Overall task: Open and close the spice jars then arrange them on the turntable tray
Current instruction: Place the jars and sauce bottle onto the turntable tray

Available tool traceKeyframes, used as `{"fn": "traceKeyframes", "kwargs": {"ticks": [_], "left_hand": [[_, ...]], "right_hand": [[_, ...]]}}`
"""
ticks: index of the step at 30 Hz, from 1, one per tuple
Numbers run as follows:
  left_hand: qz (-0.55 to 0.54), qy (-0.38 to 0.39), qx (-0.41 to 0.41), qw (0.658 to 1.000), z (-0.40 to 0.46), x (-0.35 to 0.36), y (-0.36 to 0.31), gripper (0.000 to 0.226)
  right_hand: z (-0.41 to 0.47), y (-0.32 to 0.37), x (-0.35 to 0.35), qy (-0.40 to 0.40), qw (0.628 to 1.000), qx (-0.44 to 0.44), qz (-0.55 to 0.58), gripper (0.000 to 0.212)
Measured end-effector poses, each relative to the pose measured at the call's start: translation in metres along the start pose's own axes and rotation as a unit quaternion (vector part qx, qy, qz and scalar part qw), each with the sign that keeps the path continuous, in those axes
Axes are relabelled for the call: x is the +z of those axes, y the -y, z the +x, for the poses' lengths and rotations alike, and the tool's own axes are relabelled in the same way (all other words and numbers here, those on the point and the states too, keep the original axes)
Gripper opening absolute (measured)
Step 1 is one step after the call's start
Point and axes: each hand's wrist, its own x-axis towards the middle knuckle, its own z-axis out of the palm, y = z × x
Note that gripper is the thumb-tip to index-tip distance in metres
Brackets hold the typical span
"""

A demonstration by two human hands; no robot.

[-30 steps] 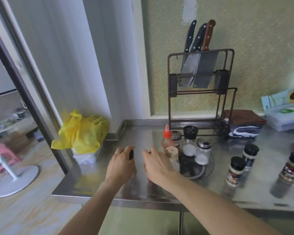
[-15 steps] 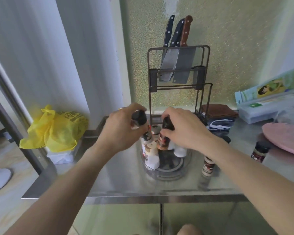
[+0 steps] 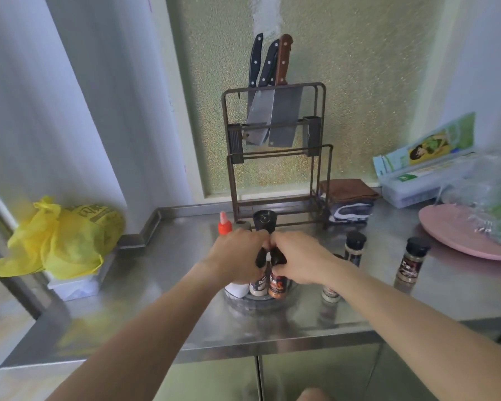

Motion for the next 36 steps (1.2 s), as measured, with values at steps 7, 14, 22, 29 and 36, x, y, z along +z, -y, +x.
{"fn": "traceKeyframes", "kwargs": {"ticks": [7, 14, 22, 29, 36], "left_hand": [[0.045, 0.030, 0.019, 0.998, -0.003, 0.002, 0.000, 0.042], [0.029, 0.055, 0.014, 0.998, -0.004, 0.002, 0.007, 0.057], [-0.014, 0.019, 0.024, 0.999, -0.003, -0.016, -0.016, 0.072], [-0.063, -0.031, 0.131, 0.989, 0.024, -0.003, -0.091, 0.060], [-0.016, 0.032, 0.127, 0.991, 0.051, 0.036, -0.123, 0.050]], "right_hand": [[0.003, 0.003, 0.015, 0.009, 0.998, -0.017, 0.053, 0.043], [-0.002, 0.009, 0.015, 0.005, 0.998, -0.019, 0.061, 0.057], [-0.019, -0.022, -0.024, -0.037, 0.995, 0.024, 0.093, 0.044], [-0.027, -0.106, -0.041, -0.139, 0.981, 0.133, 0.007, 0.033], [-0.028, -0.145, -0.010, -0.007, 0.988, 0.155, -0.020, 0.055]]}}
